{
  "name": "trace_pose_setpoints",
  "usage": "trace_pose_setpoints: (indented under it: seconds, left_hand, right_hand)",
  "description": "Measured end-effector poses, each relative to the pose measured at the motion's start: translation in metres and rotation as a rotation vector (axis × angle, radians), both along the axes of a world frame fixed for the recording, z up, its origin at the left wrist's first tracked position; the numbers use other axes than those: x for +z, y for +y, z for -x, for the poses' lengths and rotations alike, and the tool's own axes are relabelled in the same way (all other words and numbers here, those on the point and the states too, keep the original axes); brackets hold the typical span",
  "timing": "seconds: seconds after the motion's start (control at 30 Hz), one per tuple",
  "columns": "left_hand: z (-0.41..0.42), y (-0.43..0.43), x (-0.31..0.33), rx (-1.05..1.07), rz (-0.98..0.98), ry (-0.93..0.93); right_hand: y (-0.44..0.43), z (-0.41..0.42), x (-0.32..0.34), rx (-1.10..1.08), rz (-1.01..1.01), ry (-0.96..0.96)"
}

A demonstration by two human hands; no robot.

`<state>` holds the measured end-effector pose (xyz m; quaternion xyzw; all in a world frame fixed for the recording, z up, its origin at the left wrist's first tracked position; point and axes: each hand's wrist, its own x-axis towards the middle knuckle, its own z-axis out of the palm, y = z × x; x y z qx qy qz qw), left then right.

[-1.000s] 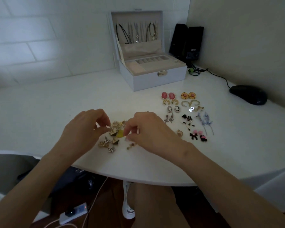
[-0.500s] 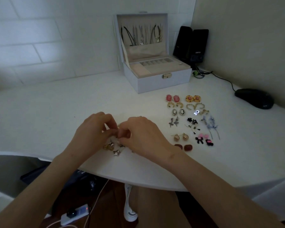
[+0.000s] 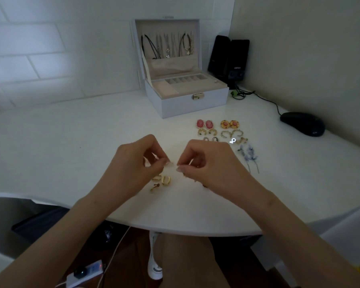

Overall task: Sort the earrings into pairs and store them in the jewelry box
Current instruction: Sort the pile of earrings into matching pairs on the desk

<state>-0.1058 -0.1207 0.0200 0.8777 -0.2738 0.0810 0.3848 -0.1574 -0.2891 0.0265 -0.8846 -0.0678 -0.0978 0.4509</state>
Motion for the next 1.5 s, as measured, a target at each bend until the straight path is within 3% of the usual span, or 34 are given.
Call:
trace_pose_setpoints:
  seconds: [0.2, 0.33, 0.53, 0.8, 1.0, 1.5]
  left_hand:
    - [0.014, -0.022, -0.005, -0.122, 0.050, 0.091]
    - [0.018, -0.033, -0.011, -0.150, -0.011, 0.130]
    - [0.024, -0.040, -0.011, -0.263, -0.094, 0.091]
    - [0.027, -0.044, -0.014, -0.369, -0.301, -0.014]
    - [0.023, -0.046, -0.015, -0.389, -0.307, -0.050]
    - [0.019, -0.045, -0.026, -0.369, -0.333, -0.008]
  right_hand:
    - [-0.032, 0.024, -0.003, -0.079, -0.124, 0.066]
    - [-0.046, 0.035, -0.010, -0.109, -0.094, 0.074]
    - [-0.056, 0.043, -0.010, -0.087, -0.214, 0.123]
    - [-0.057, 0.046, -0.012, -0.033, -0.006, 0.158]
    - [-0.057, 0.043, -0.017, 0.013, 0.258, 0.137]
    - [-0.065, 0.051, -0.024, -0.013, 0.092, 0.161]
